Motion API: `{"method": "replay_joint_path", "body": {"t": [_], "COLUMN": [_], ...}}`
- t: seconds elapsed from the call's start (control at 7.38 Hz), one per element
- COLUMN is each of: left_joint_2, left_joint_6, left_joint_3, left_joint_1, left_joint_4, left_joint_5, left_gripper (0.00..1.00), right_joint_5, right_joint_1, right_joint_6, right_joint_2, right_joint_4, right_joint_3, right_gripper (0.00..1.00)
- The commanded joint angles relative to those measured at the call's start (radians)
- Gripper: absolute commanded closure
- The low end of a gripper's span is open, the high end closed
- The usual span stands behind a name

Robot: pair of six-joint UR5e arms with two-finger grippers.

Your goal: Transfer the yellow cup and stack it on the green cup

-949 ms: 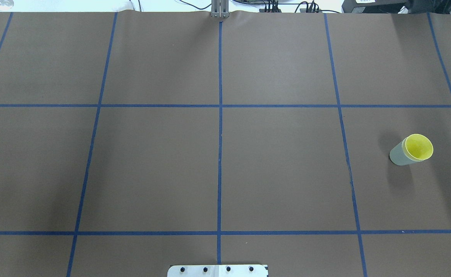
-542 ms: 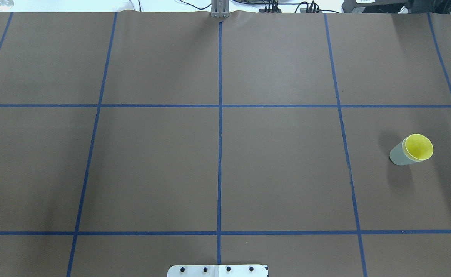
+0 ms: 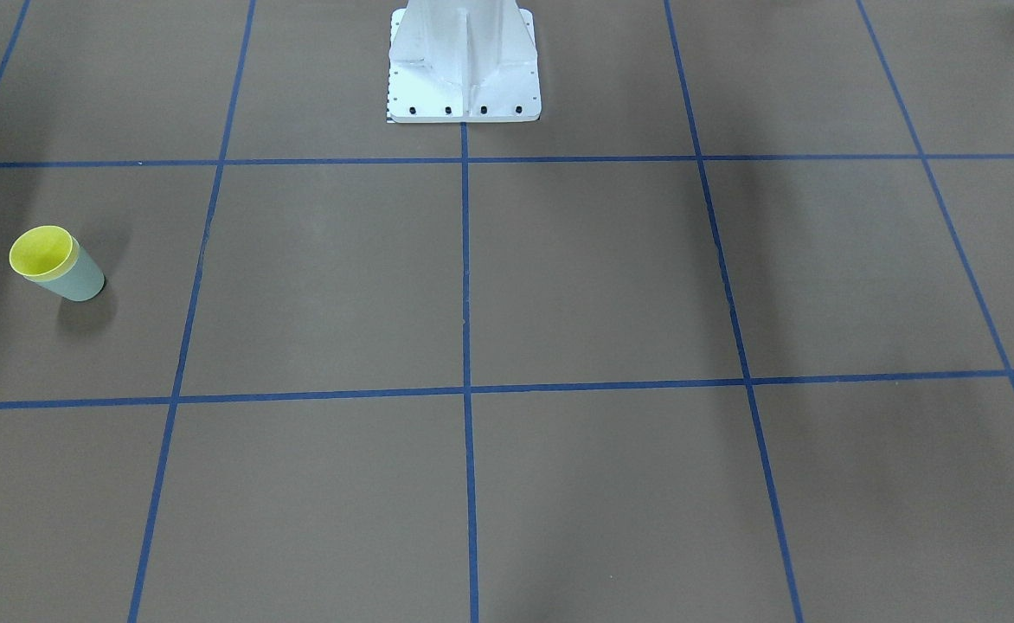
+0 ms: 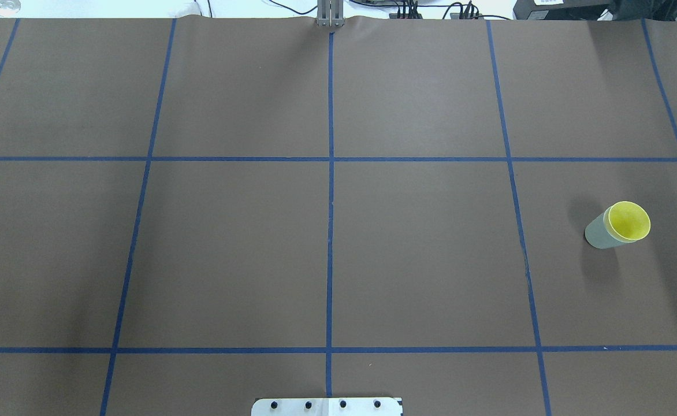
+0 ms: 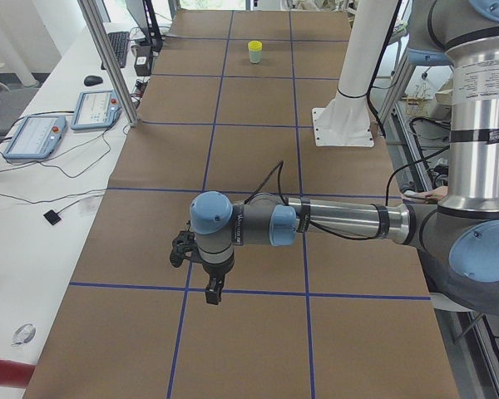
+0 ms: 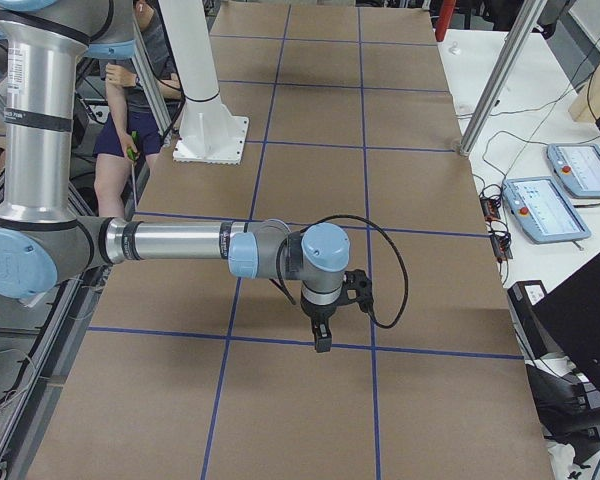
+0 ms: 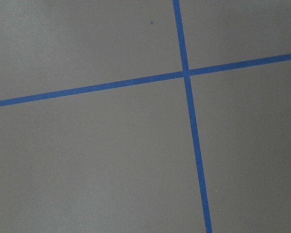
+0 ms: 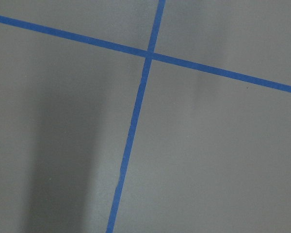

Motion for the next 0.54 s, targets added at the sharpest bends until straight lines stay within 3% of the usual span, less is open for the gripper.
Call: {"method": "replay_joint_path", "body": {"t": [0.0, 0.41], "left_joint_2": [0.002, 0.014], "left_joint_6": [0.002, 0.006], "left_joint_3": [-0.001, -0.004], "left_joint_1": [0.001, -0.001], "left_joint_4": [0.0, -0.025], "left_joint_5": [0.005, 0.037], "left_gripper": [0.0, 0.0], "right_joint_5": [0.001, 0.001], "right_joint_1": [0.0, 0.0], "right_joint_6": [0.0, 0.002], "right_joint_2": [-0.001, -0.001], "right_joint_4": [0.0, 0.0], "right_joint_3": [-0.002, -0.011], "right_gripper": [0.0, 0.0]}}
